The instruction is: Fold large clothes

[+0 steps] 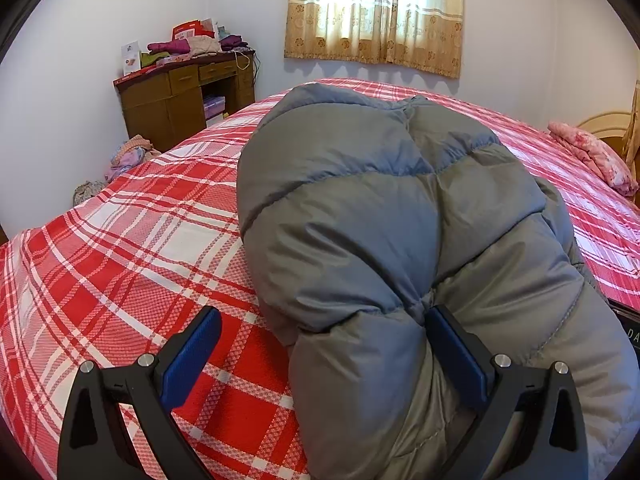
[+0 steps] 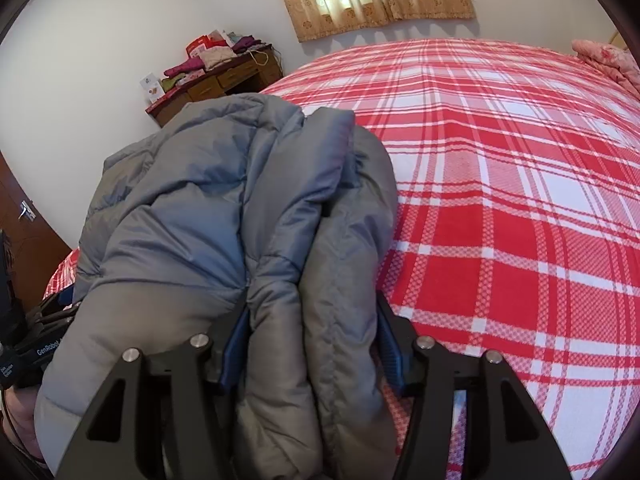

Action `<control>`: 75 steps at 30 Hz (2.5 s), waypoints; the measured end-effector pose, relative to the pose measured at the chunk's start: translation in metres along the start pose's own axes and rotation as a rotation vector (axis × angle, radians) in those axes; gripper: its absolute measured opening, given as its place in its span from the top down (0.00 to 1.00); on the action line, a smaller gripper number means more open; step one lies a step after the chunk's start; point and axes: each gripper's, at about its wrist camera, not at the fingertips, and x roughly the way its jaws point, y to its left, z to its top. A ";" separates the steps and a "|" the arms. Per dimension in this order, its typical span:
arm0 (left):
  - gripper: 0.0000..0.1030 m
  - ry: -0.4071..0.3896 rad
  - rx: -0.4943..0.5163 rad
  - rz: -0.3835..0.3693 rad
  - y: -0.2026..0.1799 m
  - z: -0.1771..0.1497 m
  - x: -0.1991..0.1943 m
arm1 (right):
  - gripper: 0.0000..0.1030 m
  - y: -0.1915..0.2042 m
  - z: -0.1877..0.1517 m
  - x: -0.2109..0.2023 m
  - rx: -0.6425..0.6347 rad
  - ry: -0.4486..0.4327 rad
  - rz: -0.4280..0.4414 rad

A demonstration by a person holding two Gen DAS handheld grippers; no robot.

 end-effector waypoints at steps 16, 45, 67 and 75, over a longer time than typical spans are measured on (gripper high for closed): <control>0.01 0.001 -0.024 -0.006 0.004 -0.001 -0.002 | 0.37 0.012 0.001 0.000 -0.038 0.006 -0.069; 0.01 -0.323 0.049 -0.014 -0.010 0.011 -0.246 | 0.17 0.130 -0.014 -0.222 -0.232 -0.366 -0.169; 0.01 -0.317 0.030 -0.028 -0.007 0.006 -0.246 | 0.16 0.130 -0.019 -0.227 -0.230 -0.363 -0.159; 0.01 -0.319 0.015 -0.031 -0.007 0.006 -0.245 | 0.16 0.134 -0.021 -0.228 -0.239 -0.364 -0.155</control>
